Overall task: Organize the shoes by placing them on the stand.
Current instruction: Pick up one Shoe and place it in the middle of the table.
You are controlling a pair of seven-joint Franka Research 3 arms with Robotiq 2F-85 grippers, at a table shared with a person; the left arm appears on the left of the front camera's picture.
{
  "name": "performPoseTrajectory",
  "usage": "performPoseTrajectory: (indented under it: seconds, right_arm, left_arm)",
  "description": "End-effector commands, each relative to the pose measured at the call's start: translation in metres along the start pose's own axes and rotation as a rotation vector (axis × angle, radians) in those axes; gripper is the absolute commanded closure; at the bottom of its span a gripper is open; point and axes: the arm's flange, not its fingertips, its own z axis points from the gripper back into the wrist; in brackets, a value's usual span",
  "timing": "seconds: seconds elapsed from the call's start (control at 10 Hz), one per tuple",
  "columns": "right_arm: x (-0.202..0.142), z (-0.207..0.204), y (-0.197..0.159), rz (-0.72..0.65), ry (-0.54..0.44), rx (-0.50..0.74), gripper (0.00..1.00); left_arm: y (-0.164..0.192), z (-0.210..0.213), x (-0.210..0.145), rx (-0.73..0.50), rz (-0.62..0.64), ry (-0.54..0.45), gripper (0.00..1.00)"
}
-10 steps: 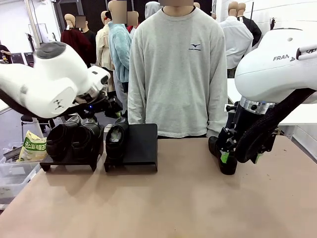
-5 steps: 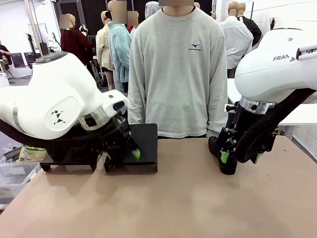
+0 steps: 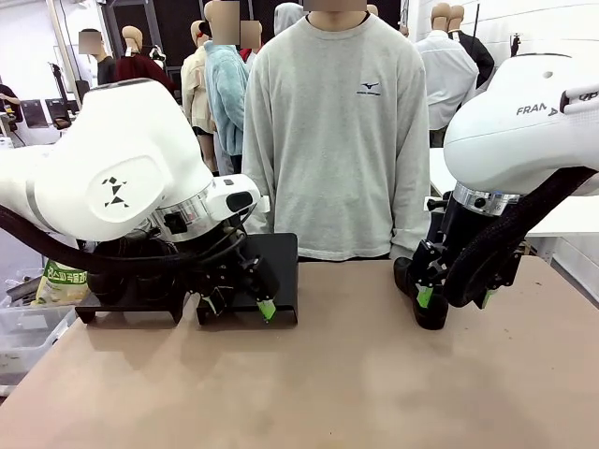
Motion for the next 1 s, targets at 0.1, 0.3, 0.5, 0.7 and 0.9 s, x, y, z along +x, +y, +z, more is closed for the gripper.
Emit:
performPoseTrajectory:
  seconds: [0.1,0.3,0.5,0.7,0.9]
  right_arm:
    - [0.002,0.002,-0.001,0.001,0.009,-0.015,0.0]
    - [0.018,0.009,0.012,0.01,-0.003,-0.04,0.0]
    - [0.096,0.02,0.004,0.011,0.072,-0.026,0.0]
    - [0.167,0.012,-0.013,-0.003,0.132,0.002,0.0]
    - [0.221,-0.012,-0.031,0.026,0.208,0.042,0.0]
  left_arm:
    - [0.0,0.0,0.0,0.0,0.0,0.0,0.0]
    - [0.0,0.0,0.0,0.0,0.0,0.0,0.0]
    - [0.0,0.0,0.0,0.0,0.0,0.0,0.0]
    - [0.0,0.0,0.0,0.0,0.0,0.0,0.0]
    - [0.0,0.0,0.0,0.0,0.0,0.0,0.0]
